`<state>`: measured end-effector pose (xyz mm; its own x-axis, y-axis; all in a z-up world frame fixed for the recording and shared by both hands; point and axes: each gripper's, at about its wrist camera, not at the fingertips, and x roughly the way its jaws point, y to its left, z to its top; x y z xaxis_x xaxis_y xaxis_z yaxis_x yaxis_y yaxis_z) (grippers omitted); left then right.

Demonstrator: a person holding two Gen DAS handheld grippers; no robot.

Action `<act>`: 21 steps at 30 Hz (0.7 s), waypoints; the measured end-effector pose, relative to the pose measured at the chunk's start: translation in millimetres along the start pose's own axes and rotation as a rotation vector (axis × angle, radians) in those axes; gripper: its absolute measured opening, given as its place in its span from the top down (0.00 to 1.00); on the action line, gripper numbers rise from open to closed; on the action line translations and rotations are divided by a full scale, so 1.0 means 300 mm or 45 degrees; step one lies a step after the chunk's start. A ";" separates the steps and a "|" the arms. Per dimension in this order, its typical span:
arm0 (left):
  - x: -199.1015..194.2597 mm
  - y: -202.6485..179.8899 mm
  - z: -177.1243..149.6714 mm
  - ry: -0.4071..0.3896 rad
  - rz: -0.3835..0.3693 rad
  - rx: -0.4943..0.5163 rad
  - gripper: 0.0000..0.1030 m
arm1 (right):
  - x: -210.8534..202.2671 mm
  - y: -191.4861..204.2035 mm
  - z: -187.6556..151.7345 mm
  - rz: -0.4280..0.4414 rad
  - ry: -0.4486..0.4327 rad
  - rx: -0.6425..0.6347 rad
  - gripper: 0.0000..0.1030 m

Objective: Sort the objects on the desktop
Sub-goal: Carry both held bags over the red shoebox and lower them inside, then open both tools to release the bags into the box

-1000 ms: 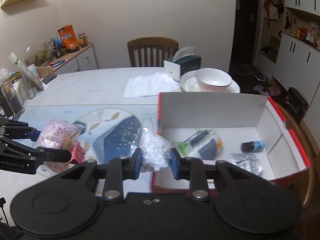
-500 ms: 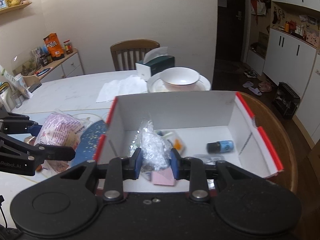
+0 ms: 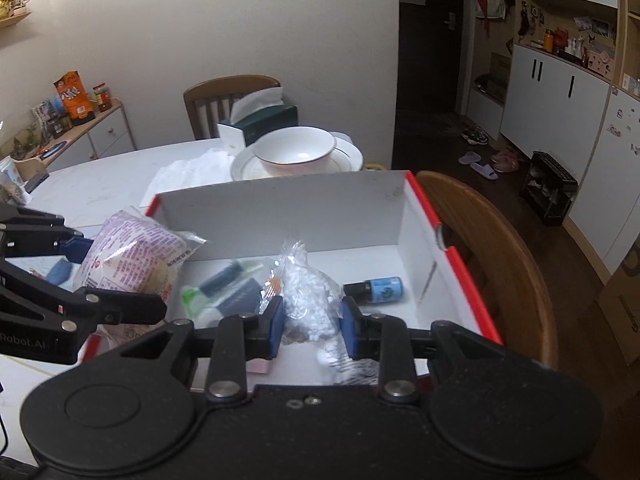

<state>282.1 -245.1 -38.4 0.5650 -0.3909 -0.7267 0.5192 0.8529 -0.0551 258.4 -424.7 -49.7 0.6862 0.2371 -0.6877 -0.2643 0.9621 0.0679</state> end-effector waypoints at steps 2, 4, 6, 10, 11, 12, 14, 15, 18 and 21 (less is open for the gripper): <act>0.030 0.000 0.018 0.016 0.000 0.002 0.46 | 0.011 -0.016 -0.001 -0.008 0.008 0.008 0.73; 0.062 0.001 0.034 0.028 -0.008 -0.001 0.46 | 0.022 -0.029 -0.002 -0.015 0.019 0.011 0.73; 0.093 0.005 0.047 0.044 -0.010 0.002 0.46 | 0.033 -0.038 -0.004 -0.019 0.029 0.010 0.73; 0.157 0.007 0.068 0.081 -0.006 0.013 0.46 | 0.061 -0.050 -0.005 -0.028 0.051 -0.010 0.73; 0.171 0.008 0.073 0.087 -0.004 0.025 0.46 | 0.068 -0.054 -0.005 -0.031 0.058 -0.015 0.73; 0.184 0.009 0.079 0.094 -0.003 0.034 0.46 | 0.076 -0.058 -0.006 -0.033 0.065 -0.022 0.73; 0.206 0.007 0.089 0.106 0.000 0.048 0.46 | 0.094 -0.067 -0.004 -0.041 0.083 -0.036 0.73; 0.218 0.007 0.094 0.110 -0.002 0.052 0.46 | 0.104 -0.072 -0.002 -0.043 0.094 -0.040 0.73; 0.257 0.011 0.112 0.132 -0.013 0.063 0.46 | 0.132 -0.085 0.001 -0.039 0.128 -0.049 0.73; 0.289 0.010 0.137 0.142 -0.026 0.073 0.46 | 0.149 -0.098 0.001 -0.031 0.159 -0.059 0.73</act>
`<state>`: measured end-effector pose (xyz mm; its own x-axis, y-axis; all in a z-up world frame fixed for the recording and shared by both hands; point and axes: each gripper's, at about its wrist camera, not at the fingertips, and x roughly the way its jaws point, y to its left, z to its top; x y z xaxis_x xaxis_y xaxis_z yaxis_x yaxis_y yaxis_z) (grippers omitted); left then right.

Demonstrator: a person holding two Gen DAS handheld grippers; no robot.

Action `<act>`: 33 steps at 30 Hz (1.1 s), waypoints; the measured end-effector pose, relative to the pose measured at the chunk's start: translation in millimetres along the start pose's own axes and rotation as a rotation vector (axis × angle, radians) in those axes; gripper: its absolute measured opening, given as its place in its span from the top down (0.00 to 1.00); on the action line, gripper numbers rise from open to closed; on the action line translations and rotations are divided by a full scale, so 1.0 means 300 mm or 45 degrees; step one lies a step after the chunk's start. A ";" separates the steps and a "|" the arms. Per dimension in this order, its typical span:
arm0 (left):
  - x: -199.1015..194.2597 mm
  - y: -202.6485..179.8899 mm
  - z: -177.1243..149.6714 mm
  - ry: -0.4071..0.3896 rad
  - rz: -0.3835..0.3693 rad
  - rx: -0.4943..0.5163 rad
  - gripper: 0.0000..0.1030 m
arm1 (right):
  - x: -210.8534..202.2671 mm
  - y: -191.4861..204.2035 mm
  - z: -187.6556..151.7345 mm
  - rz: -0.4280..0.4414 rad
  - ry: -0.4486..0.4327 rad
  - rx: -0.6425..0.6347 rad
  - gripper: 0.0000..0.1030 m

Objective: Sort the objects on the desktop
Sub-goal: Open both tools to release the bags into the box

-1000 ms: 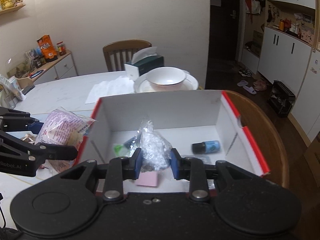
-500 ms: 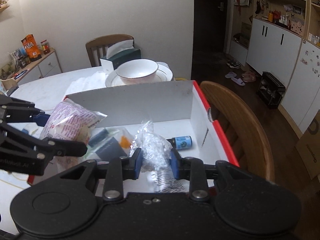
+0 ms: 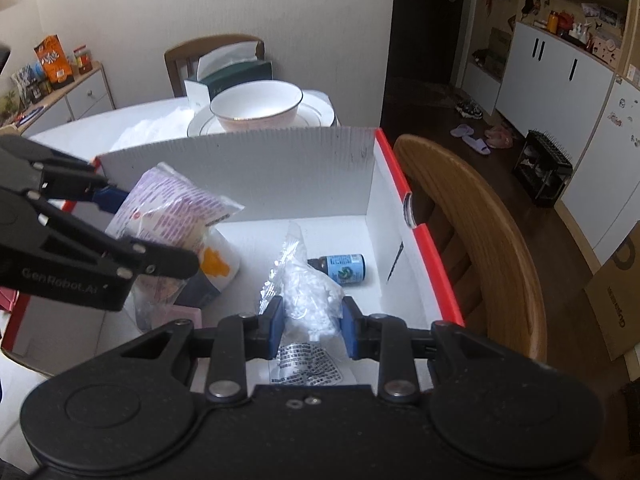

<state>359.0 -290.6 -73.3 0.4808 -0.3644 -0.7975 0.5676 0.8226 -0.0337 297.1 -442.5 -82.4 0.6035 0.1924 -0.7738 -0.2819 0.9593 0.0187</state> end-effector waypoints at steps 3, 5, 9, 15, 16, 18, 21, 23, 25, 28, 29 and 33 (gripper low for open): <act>0.026 0.004 0.034 0.010 -0.009 0.005 0.46 | 0.012 -0.013 0.001 0.008 0.031 0.006 0.73; 0.046 0.008 0.056 0.022 -0.028 0.000 0.46 | 0.018 -0.017 0.004 0.013 0.043 0.006 0.73; 0.093 0.002 0.088 0.052 -0.048 0.034 0.46 | 0.026 -0.019 0.006 0.043 0.070 -0.007 0.73; 0.162 -0.005 0.107 0.105 -0.073 0.051 0.46 | 0.051 -0.013 0.003 0.059 0.131 -0.020 0.73; 0.172 -0.005 0.108 0.111 -0.077 0.050 0.46 | 0.056 -0.012 0.001 0.063 0.141 -0.015 0.73; 0.190 -0.006 0.105 0.128 -0.084 0.044 0.46 | 0.064 -0.007 -0.001 0.072 0.150 -0.011 0.72; 0.217 -0.005 0.100 0.157 -0.087 0.039 0.46 | 0.069 0.000 -0.002 0.085 0.155 -0.006 0.73; 0.229 -0.003 0.096 0.176 -0.095 0.034 0.46 | 0.075 0.006 -0.004 0.079 0.162 -0.020 0.73; 0.239 0.002 0.092 0.191 -0.101 0.022 0.46 | 0.077 0.009 -0.004 0.082 0.165 -0.022 0.72; 0.248 0.005 0.087 0.211 -0.114 0.011 0.46 | 0.080 0.011 -0.003 0.086 0.168 -0.022 0.70; 0.248 0.004 0.085 0.212 -0.118 0.012 0.46 | 0.080 0.012 -0.003 0.085 0.172 -0.029 0.70; 0.232 0.003 0.081 0.196 -0.121 0.006 0.37 | 0.081 0.015 -0.002 0.089 0.177 -0.040 0.68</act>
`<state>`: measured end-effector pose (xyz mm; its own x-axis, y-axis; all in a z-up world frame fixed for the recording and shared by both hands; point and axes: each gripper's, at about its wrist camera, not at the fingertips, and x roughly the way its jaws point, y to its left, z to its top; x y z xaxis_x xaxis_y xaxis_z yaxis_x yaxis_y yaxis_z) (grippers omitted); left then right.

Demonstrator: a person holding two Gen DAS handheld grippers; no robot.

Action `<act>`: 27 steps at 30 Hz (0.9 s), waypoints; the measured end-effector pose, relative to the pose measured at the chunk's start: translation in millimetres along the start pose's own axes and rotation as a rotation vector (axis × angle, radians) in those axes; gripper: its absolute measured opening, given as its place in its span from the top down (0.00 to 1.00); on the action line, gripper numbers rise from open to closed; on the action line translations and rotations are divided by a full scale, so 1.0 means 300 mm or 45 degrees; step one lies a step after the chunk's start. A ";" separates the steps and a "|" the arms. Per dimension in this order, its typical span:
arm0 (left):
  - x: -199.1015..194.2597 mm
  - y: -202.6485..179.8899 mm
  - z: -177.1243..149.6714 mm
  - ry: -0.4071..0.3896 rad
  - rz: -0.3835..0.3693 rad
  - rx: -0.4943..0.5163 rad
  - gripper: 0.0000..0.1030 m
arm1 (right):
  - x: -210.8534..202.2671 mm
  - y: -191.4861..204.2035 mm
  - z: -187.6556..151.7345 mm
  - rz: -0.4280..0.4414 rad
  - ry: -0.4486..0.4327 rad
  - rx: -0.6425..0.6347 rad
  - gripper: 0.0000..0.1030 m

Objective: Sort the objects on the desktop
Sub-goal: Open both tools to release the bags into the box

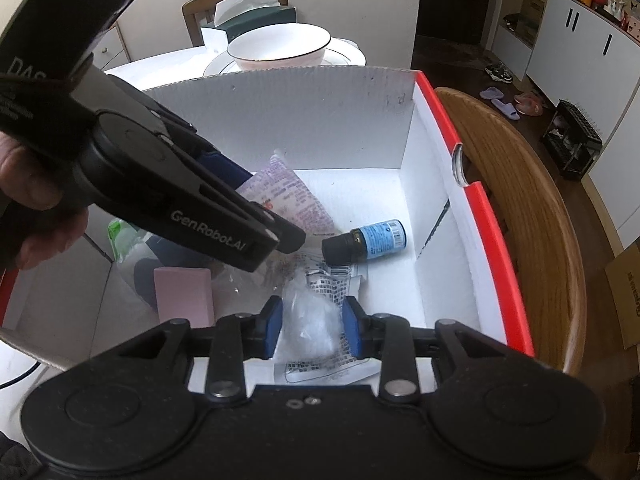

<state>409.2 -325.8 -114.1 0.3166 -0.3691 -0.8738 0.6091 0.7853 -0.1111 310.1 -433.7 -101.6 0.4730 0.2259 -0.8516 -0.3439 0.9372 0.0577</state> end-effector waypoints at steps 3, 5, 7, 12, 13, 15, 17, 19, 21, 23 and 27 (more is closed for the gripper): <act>-0.023 -0.001 -0.005 -0.026 -0.002 -0.001 0.32 | -0.003 0.004 -0.003 0.002 0.001 -0.010 0.67; -0.042 -0.003 -0.010 -0.040 -0.009 -0.008 0.32 | -0.008 0.006 -0.005 0.008 -0.003 -0.015 0.65; -0.063 -0.003 -0.017 -0.058 -0.013 -0.016 0.32 | -0.019 0.007 -0.008 0.017 -0.012 -0.015 0.64; -0.140 -0.007 -0.045 -0.121 -0.020 -0.031 0.32 | -0.060 0.005 -0.015 0.033 -0.053 -0.008 0.50; -0.155 -0.008 -0.052 -0.134 -0.018 -0.034 0.32 | -0.070 0.005 -0.016 0.038 -0.062 -0.008 0.50; -0.184 -0.011 -0.064 -0.159 -0.007 -0.040 0.32 | -0.088 0.007 -0.018 0.048 -0.077 -0.011 0.50; -0.216 -0.016 -0.081 -0.183 -0.005 -0.049 0.32 | -0.108 0.010 -0.017 0.051 -0.094 -0.010 0.50; -0.247 -0.023 -0.096 -0.206 -0.006 -0.055 0.32 | -0.124 0.012 -0.016 0.057 -0.109 -0.010 0.50; -0.275 -0.029 -0.115 -0.227 -0.002 -0.054 0.32 | -0.139 0.016 -0.017 0.065 -0.122 -0.016 0.50; -0.303 -0.039 -0.134 -0.249 0.014 -0.054 0.32 | -0.153 0.023 -0.018 0.071 -0.130 -0.029 0.49; -0.373 -0.057 -0.183 -0.306 0.034 -0.063 0.32 | -0.180 0.036 -0.020 0.082 -0.150 -0.046 0.48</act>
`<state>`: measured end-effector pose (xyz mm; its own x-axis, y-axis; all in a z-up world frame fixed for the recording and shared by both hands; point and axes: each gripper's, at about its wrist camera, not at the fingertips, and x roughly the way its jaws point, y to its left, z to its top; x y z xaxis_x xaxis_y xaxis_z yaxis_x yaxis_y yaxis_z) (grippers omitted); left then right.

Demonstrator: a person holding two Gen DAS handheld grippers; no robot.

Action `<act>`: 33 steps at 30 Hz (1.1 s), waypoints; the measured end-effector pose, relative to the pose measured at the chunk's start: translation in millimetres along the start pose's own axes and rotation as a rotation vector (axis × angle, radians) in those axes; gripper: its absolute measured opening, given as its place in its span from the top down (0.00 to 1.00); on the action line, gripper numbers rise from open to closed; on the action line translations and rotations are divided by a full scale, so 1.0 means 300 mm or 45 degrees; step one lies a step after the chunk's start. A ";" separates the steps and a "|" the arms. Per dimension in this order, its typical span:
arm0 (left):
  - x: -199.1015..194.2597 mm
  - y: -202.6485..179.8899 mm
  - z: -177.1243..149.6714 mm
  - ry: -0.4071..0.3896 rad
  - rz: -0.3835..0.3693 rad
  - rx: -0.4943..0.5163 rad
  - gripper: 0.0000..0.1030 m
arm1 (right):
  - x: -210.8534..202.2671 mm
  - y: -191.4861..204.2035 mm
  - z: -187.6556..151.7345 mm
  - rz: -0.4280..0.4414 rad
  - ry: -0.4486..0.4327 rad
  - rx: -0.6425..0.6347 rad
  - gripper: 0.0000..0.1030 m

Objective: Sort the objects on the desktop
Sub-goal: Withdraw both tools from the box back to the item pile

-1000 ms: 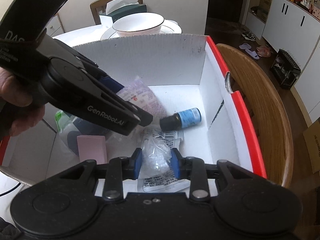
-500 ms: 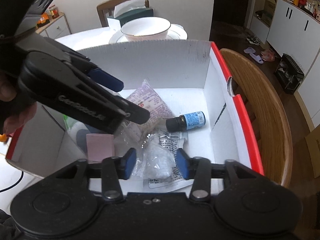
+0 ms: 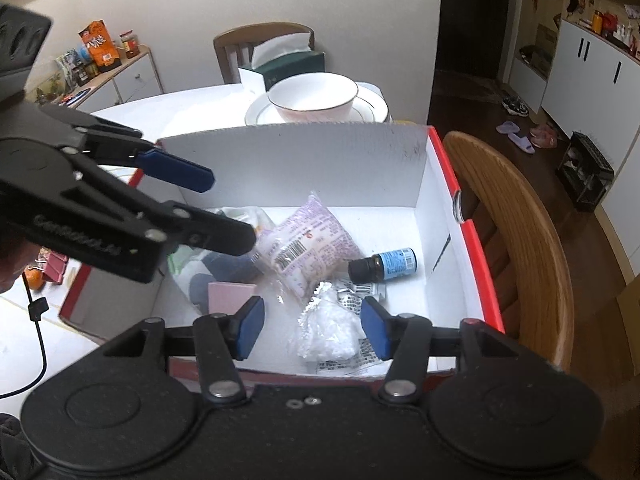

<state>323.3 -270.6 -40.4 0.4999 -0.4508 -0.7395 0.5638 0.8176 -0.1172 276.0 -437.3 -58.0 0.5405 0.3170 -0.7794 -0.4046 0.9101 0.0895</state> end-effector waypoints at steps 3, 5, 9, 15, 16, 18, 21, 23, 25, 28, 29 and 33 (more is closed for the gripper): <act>-0.058 -0.005 -0.022 -0.036 0.013 -0.019 0.32 | -0.020 0.013 0.001 0.005 -0.022 -0.012 0.41; -0.091 -0.007 -0.039 -0.058 0.021 -0.033 0.32 | -0.030 0.024 0.003 0.006 -0.036 -0.020 0.39; -0.142 -0.009 -0.076 -0.089 0.025 -0.055 0.32 | -0.047 0.040 0.001 0.006 -0.054 -0.016 0.37; -0.205 0.000 -0.141 -0.119 0.016 -0.072 0.26 | -0.071 0.063 -0.004 0.011 -0.099 0.018 0.34; -0.215 0.004 -0.152 -0.125 0.016 -0.075 0.25 | -0.077 0.069 -0.005 0.013 -0.108 0.028 0.34; -0.234 0.014 -0.173 -0.133 0.021 -0.081 0.25 | -0.087 0.085 -0.008 0.016 -0.121 0.036 0.34; -0.261 0.032 -0.203 -0.142 0.013 -0.093 0.22 | -0.102 0.116 -0.012 0.013 -0.143 0.041 0.34; -0.282 0.043 -0.224 -0.146 0.009 -0.092 0.22 | -0.109 0.139 -0.015 0.009 -0.161 0.056 0.34; -0.305 0.059 -0.244 -0.153 0.007 -0.092 0.22 | -0.112 0.164 -0.016 -0.010 -0.177 0.077 0.34; -0.347 0.086 -0.278 -0.161 0.015 -0.097 0.22 | -0.118 0.209 -0.015 -0.018 -0.192 0.097 0.34; -0.361 0.095 -0.291 -0.164 0.022 -0.100 0.22 | -0.119 0.229 -0.014 -0.020 -0.198 0.098 0.34; -0.424 0.148 -0.348 -0.170 0.040 -0.130 0.22 | -0.117 0.316 -0.009 -0.005 -0.216 0.093 0.34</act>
<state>216.1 -139.5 -20.6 0.6033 -0.4624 -0.6498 0.4799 0.8612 -0.1673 216.7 -362.9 -23.9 0.6609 0.3483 -0.6648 -0.3512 0.9263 0.1362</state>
